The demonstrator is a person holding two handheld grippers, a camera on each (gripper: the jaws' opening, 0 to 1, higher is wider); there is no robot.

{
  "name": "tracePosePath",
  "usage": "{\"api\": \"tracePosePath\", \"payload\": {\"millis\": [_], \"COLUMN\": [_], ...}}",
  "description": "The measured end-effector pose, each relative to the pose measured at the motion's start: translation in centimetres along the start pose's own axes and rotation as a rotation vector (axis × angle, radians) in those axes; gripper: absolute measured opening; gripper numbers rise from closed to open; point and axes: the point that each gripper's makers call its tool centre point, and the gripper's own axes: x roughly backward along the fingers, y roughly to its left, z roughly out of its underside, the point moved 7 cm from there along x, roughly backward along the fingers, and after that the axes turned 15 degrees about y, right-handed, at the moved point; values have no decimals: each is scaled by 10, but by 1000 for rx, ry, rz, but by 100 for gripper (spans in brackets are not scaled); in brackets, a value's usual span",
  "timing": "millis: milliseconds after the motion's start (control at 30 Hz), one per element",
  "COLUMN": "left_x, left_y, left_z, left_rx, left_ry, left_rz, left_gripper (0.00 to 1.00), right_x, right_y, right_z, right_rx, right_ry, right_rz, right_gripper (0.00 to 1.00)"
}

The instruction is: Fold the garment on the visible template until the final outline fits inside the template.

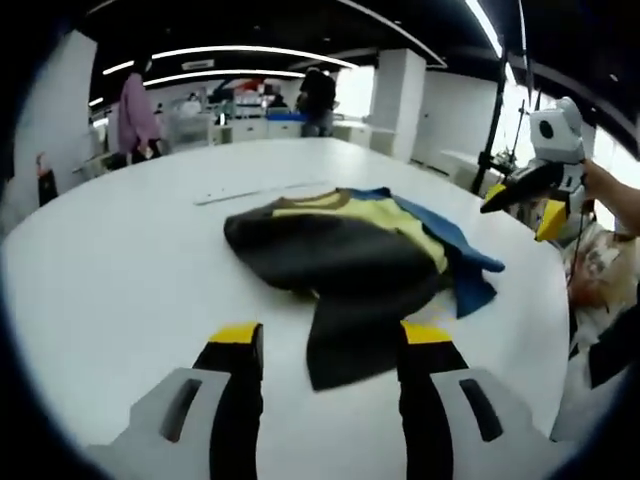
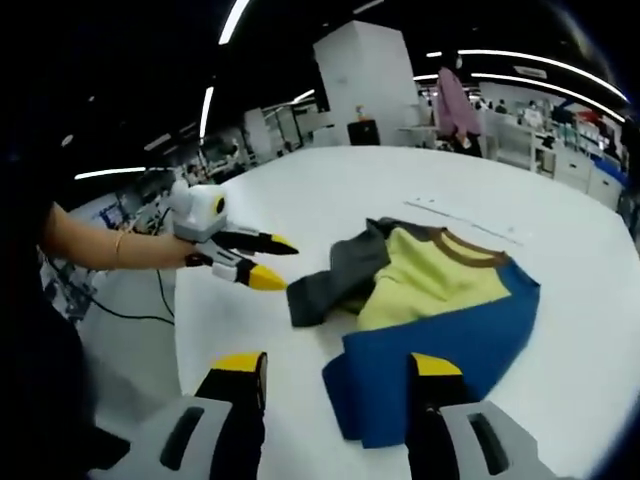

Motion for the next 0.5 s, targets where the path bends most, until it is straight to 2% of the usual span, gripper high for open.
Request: {"api": "tracePosePath", "payload": {"millis": [267,500], "left_x": [-6,-10], "left_y": [-1,-4], "left_z": [11,17], "left_rx": [20,20], "left_ry": [24,37], "left_rz": [-33,-42], "left_gripper": [44,40], "right_x": [-17,-33], "right_y": [16,17], "right_z": [17,30], "right_rx": [2,-3], "right_ry": [31,58], "right_rz": [-61,-48], "right_gripper": [41,34]}}
